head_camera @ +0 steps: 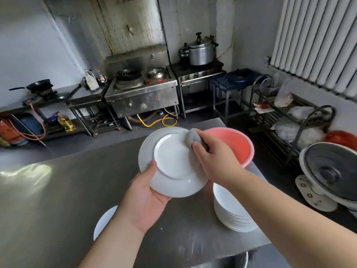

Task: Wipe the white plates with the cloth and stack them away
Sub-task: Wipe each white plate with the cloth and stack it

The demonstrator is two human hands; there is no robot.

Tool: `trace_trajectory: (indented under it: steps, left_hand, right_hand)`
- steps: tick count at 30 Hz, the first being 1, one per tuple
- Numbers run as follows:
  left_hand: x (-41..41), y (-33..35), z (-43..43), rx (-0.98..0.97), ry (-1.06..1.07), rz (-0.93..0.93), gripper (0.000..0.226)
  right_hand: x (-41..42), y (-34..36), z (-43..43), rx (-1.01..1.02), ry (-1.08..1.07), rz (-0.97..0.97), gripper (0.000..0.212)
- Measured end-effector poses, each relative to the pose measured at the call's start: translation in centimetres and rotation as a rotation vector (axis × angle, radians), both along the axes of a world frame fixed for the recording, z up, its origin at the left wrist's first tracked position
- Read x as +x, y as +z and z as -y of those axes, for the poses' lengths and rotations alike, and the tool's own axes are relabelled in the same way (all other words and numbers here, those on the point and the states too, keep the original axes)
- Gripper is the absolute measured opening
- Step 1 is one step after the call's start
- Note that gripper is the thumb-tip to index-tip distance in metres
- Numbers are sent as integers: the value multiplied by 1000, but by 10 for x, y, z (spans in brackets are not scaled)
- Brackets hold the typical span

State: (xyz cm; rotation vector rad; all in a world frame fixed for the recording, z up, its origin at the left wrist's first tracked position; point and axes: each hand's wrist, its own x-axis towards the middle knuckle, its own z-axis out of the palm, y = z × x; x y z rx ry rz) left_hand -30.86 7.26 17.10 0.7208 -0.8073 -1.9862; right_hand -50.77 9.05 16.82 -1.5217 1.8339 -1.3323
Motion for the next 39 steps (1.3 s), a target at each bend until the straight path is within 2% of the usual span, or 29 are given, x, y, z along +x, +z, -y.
trace_trajectory:
  steps: [5, 7, 10, 14, 18, 20, 23, 27, 31, 34, 37, 39]
  left_hand:
    - [-23, -6, -9, 17, 119, -40, 51]
    - [-31, -10, -12, 75, 117, -26, 54]
    - [-34, -10, -9, 61, 87, -38, 53]
    - [-39, -2, 2, 35, 66, -81, 49]
    - [-51, 2, 9, 92, 28, -36, 50]
    - [-56, 0, 9, 92, -16, -9, 50]
    - [-61, -3, 11, 116, -113, -47, 51]
    - [-63, -15, 16, 143, -226, -120, 43]
    - [-69, -33, 16, 200, -359, -74, 38]
    - [-80, -47, 12, 231, -412, -11, 47]
    - [-96, -60, 9, 256, -447, 53, 47]
    - [-110, -64, 9, 188, -410, 167, 44]
  right_hand:
    - [50, -28, -36, 36, -56, 9, 56]
    - [71, -40, -48, 129, -41, -2, 71]
    - [51, -33, -30, 172, -81, 5, 64]
    - [20, -4, -8, 71, -164, -27, 45]
    - [68, -25, -38, 44, -93, -153, 71]
    - [79, -39, -43, 85, -140, -181, 71]
    - [52, -34, -31, 77, -296, -30, 67]
    - [-23, -11, -21, 158, -450, 71, 33]
    - [-82, 1, -52, 427, -416, 144, 43]
    - [-113, -4, -85, 584, -356, 130, 28]
    - [-138, -15, -103, 699, -328, 367, 40]
    - [-154, -22, -104, 711, -323, 477, 32]
